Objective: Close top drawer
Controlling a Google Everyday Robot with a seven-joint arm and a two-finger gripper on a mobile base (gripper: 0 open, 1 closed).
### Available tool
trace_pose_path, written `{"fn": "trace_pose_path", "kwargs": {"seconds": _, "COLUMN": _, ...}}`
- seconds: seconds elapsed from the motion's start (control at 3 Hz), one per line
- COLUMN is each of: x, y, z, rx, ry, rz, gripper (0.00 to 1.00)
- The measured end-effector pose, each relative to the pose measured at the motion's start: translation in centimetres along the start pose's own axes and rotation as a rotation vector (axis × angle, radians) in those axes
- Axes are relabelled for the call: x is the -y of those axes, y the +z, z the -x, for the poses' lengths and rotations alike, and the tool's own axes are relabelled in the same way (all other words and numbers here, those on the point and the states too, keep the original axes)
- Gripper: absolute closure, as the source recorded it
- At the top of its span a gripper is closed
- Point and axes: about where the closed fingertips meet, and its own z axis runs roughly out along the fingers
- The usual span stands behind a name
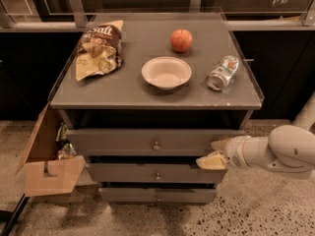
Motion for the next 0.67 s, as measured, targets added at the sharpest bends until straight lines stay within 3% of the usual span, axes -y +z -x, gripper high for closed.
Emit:
{"fn": "trace_pose_path", "kwargs": {"seconds": 0.33, "x": -0.18, "y": -0.07, "z": -0.14, "rx": -0.002, "ry": -0.001, "rz": 0.0, "gripper": 0.0}}
{"fn": "trace_pose_path", "kwargs": {"seconds": 0.67, "x": -0.63, "y": -0.31, "z": -0.43, "rx": -0.002, "ry": -0.001, "rz": 0.0, "gripper": 0.0}}
